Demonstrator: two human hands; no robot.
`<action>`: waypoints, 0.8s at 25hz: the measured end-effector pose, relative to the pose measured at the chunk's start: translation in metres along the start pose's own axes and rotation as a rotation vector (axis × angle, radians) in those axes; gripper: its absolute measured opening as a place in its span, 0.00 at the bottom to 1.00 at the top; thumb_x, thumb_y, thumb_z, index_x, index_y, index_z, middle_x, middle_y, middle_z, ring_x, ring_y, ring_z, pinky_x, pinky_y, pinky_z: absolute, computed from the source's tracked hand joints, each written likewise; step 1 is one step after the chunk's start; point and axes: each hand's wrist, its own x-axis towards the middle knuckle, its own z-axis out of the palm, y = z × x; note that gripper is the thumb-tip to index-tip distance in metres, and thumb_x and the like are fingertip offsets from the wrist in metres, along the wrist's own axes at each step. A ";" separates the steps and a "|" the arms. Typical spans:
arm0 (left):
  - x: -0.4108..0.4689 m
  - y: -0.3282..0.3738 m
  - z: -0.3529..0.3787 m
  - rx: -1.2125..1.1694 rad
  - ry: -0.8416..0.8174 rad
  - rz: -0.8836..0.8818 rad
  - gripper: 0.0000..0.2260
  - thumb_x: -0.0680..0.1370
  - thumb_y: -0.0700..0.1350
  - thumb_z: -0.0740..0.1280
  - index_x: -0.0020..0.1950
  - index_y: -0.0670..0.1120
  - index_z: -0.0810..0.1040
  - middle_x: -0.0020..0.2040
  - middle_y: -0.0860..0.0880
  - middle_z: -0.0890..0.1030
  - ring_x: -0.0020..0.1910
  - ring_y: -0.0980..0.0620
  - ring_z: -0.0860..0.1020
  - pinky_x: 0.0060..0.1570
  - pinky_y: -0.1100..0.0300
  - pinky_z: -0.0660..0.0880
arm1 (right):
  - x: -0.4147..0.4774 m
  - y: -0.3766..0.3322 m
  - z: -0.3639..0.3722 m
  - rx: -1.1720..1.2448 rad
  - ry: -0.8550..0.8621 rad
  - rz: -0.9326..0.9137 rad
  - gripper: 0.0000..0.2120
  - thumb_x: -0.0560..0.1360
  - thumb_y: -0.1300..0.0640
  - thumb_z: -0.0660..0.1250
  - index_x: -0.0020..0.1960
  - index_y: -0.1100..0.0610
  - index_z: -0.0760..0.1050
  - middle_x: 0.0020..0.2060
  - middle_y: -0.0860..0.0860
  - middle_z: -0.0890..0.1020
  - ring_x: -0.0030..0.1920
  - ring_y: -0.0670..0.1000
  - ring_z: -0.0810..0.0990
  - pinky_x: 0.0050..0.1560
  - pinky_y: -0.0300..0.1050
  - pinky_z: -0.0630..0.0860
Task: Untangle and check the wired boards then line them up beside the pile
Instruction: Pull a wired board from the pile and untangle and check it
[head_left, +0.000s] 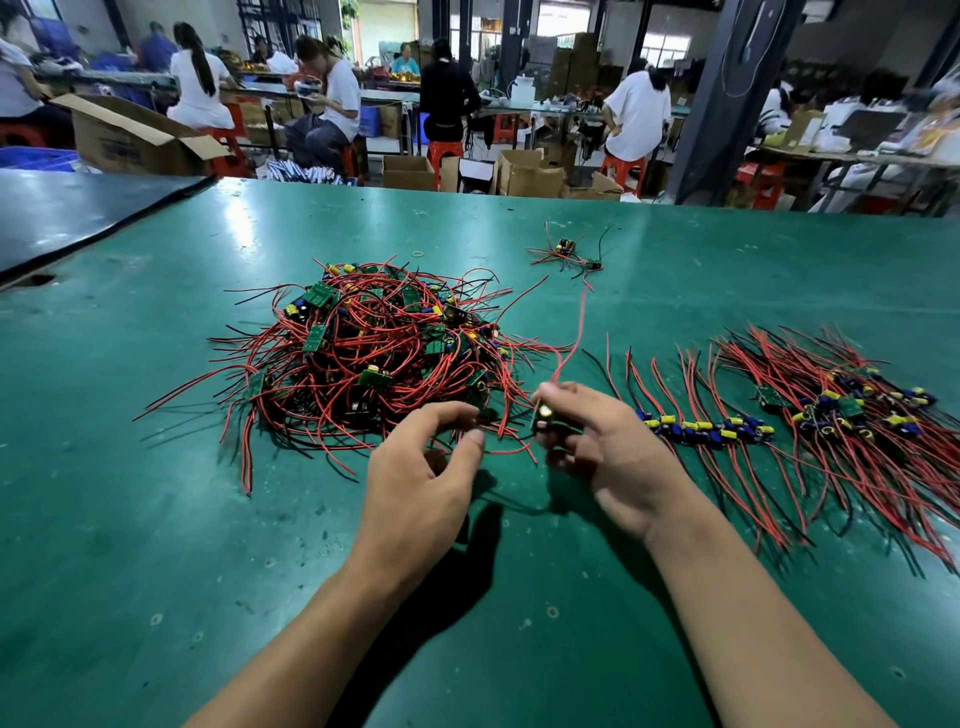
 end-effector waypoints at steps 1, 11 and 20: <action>0.001 0.001 -0.001 -0.021 0.022 -0.012 0.04 0.79 0.44 0.68 0.51 0.49 0.82 0.40 0.53 0.83 0.34 0.48 0.81 0.39 0.49 0.81 | -0.001 -0.005 -0.003 0.128 -0.035 0.014 0.10 0.68 0.51 0.73 0.45 0.53 0.77 0.34 0.47 0.77 0.29 0.44 0.73 0.30 0.37 0.68; 0.001 0.010 0.003 -0.601 -0.213 -0.358 0.16 0.70 0.57 0.70 0.39 0.43 0.81 0.33 0.43 0.79 0.27 0.52 0.74 0.29 0.63 0.70 | -0.015 -0.008 -0.001 0.187 -0.383 0.143 0.15 0.68 0.55 0.79 0.45 0.56 0.74 0.33 0.48 0.76 0.21 0.40 0.69 0.19 0.30 0.60; -0.001 0.012 0.004 -0.663 -0.357 -0.501 0.16 0.67 0.48 0.74 0.51 0.42 0.77 0.36 0.43 0.79 0.28 0.50 0.74 0.30 0.61 0.70 | -0.004 0.009 0.011 -0.080 -0.176 -0.005 0.13 0.64 0.48 0.81 0.34 0.51 0.79 0.25 0.46 0.71 0.23 0.43 0.62 0.24 0.37 0.55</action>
